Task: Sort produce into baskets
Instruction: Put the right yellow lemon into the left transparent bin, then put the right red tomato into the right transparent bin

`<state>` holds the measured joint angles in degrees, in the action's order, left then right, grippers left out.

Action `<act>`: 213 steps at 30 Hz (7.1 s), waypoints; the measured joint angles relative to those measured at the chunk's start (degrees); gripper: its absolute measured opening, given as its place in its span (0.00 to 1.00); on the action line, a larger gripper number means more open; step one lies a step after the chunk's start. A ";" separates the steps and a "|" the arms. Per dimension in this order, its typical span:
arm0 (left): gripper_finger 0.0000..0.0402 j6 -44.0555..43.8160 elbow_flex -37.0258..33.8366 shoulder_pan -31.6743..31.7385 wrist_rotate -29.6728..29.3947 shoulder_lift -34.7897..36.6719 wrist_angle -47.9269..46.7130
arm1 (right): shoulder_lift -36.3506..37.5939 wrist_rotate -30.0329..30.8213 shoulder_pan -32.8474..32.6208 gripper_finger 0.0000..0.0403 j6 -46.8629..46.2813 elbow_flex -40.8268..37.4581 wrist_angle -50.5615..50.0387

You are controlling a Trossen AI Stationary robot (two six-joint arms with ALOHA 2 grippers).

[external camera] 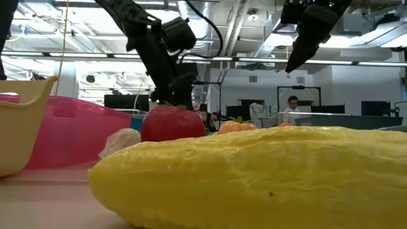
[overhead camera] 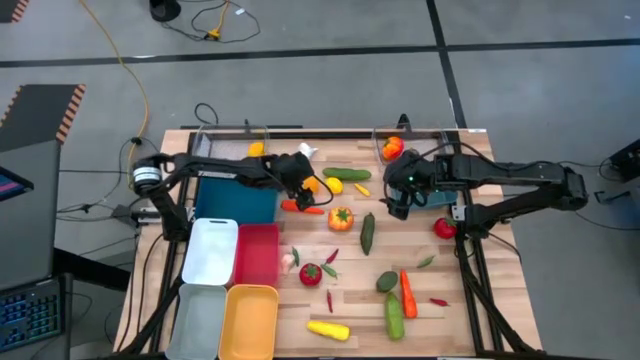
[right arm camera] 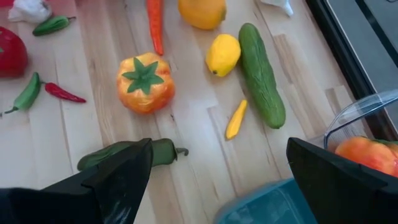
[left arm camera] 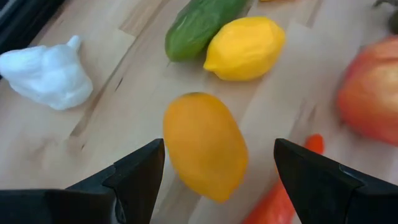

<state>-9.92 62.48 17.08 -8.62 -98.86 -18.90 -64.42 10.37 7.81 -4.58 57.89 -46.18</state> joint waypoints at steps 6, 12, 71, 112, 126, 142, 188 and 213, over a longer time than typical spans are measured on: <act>0.72 -0.10 0.00 0.04 -1.58 -2.68 0.73 | 0.00 0.00 0.00 0.98 0.00 0.00 0.00; 0.72 0.52 0.00 0.04 -5.31 -5.42 1.62 | 0.00 0.00 0.02 0.98 0.00 0.00 0.06; 0.54 11.34 0.04 23.16 -11.57 22.40 -22.48 | 0.00 0.00 0.04 0.98 0.00 0.00 -0.12; 0.78 12.49 0.04 24.02 -12.81 22.37 -25.20 | 0.41 0.00 0.02 0.98 0.00 0.00 -3.58; 0.78 12.49 0.04 24.02 -12.79 22.37 -25.20 | 2.46 -4.27 0.02 0.98 -20.74 0.00 -19.85; 0.78 12.46 0.04 24.02 -12.63 22.37 -25.20 | 1.33 -6.21 -0.48 0.98 -25.40 0.00 -25.63; 0.78 12.07 0.04 24.00 -9.52 22.35 -25.20 | -17.49 -5.95 -20.06 0.98 -40.99 -10.03 -38.66; 0.78 12.27 0.04 24.00 -9.52 22.35 -25.20 | -30.48 -5.74 -18.29 0.97 -36.94 -11.56 -35.22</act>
<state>2.35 62.52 41.08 -18.14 -76.51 -44.10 -94.90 4.63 -10.48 -41.52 46.33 -81.40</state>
